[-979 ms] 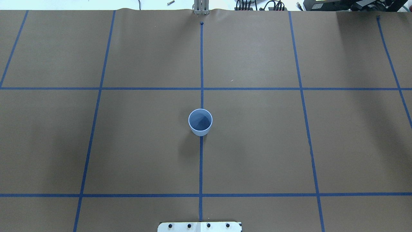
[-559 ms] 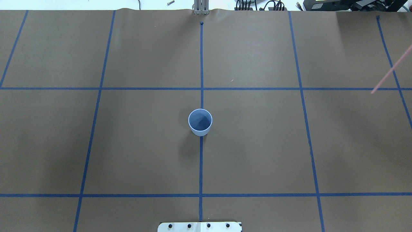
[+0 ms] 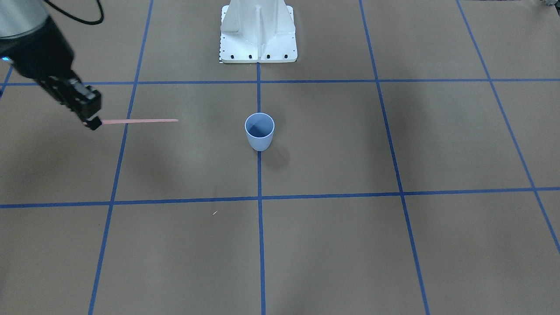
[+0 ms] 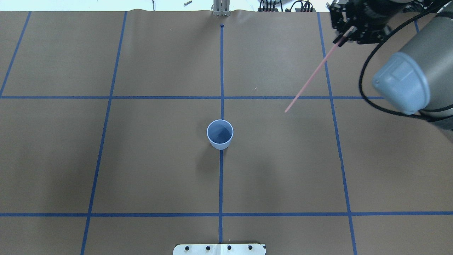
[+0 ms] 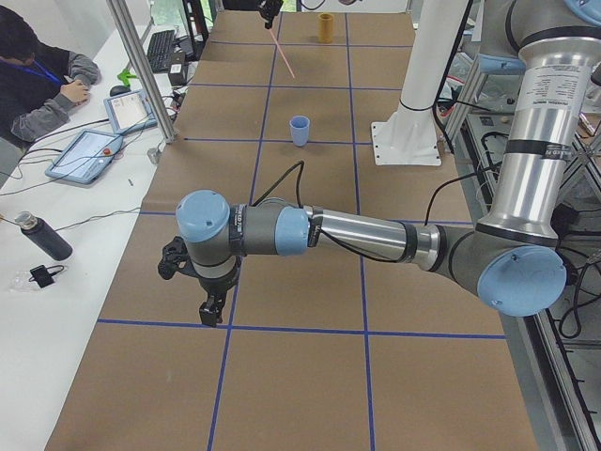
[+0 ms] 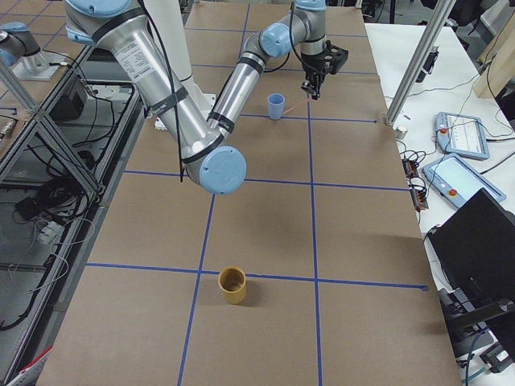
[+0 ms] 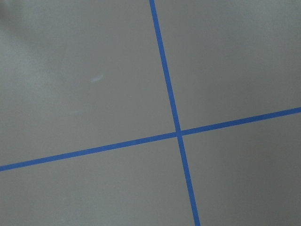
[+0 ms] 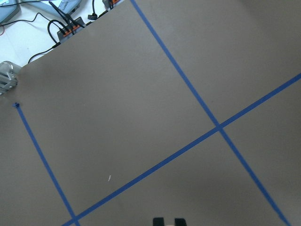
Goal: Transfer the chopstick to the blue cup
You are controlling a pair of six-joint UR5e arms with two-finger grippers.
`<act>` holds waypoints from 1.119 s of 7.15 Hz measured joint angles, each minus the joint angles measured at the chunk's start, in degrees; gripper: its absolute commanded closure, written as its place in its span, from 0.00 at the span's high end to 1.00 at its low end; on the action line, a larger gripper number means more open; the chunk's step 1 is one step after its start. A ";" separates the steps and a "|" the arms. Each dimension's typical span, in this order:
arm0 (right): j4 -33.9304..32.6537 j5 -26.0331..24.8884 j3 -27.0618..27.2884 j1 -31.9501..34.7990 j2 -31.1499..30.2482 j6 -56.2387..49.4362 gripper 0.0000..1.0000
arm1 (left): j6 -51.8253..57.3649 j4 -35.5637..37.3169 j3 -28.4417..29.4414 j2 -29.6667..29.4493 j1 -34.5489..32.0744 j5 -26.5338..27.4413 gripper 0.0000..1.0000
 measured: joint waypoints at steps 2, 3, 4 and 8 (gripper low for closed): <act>-0.08 -6.42 -3.25 -8.15 6.86 10.92 0.00 | -0.12 -0.27 0.17 0.25 0.05 -0.03 0.99; -0.13 -8.74 -4.36 -11.02 8.64 14.34 0.00 | -0.15 -0.33 0.28 0.33 0.08 -0.06 0.99; -0.15 -10.99 -5.01 -13.58 9.47 16.39 0.00 | -0.16 -0.38 0.43 0.36 0.08 -0.08 0.99; -0.13 -20.12 -8.80 -21.57 9.87 17.82 0.00 | -0.16 -0.41 0.56 0.39 0.09 -0.09 0.99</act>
